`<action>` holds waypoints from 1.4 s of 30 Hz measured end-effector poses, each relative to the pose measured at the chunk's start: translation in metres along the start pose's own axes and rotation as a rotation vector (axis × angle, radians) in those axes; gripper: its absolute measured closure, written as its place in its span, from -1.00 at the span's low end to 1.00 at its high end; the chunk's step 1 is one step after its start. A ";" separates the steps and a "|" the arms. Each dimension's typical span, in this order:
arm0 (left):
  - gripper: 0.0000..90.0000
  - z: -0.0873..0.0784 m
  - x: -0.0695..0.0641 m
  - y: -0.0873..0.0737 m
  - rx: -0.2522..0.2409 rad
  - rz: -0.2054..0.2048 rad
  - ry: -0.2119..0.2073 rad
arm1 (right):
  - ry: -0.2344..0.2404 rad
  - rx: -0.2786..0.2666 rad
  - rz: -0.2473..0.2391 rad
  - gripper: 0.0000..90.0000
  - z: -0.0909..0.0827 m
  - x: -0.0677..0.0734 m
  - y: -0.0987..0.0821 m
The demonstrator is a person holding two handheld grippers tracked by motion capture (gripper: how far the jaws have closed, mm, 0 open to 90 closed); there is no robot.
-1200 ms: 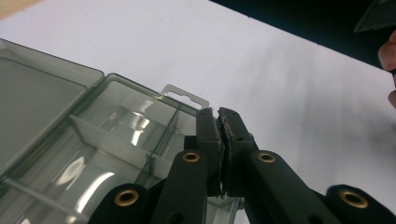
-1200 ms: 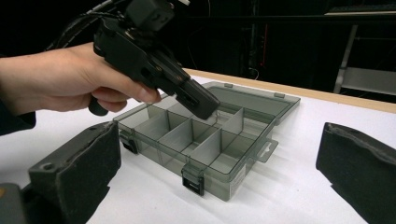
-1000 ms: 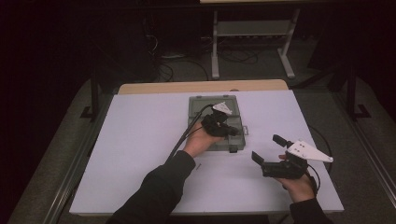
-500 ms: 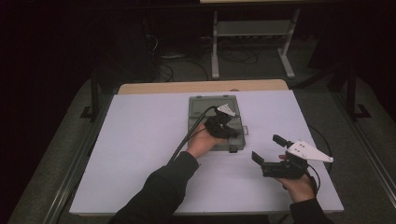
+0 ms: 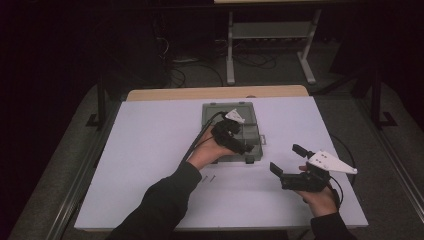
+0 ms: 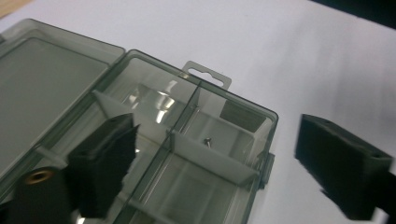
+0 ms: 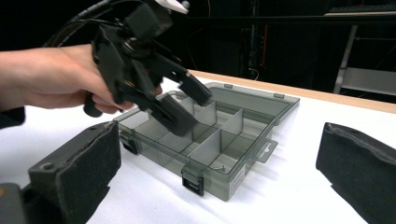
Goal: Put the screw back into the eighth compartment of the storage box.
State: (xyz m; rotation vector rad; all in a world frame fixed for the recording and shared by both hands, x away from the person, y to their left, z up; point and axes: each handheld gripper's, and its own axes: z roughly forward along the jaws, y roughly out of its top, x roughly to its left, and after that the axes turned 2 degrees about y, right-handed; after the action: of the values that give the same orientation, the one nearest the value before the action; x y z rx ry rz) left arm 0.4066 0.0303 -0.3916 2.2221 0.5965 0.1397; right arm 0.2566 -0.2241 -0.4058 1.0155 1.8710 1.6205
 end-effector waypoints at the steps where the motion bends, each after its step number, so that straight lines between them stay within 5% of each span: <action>1: -0.87 -0.003 0.000 -0.001 -0.002 -0.002 0.006 | 0.000 0.000 0.000 -1.00 0.000 0.000 0.000; 3: -1.00 -0.010 0.000 -0.004 -0.010 -0.013 0.013 | -0.002 0.000 -0.001 -1.00 0.000 0.000 0.000; 13: -1.00 -0.055 -0.003 -0.018 -0.055 -0.017 0.022 | -0.004 0.002 -0.001 -1.00 0.000 0.000 0.000; 26: -1.00 -0.097 -0.010 -0.053 -0.076 -0.061 0.087 | -0.007 0.002 -0.002 -1.00 0.000 0.001 0.000; 42: -1.00 -0.110 -0.013 -0.105 -0.046 -0.128 0.105 | -0.009 0.005 -0.007 -1.00 0.000 0.001 -0.001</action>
State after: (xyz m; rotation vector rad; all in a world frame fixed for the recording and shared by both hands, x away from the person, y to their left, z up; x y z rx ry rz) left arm 0.3242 0.1583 -0.3955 2.1354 0.7834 0.2028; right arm 0.2562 -0.2231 -0.4064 1.0148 1.8716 1.6059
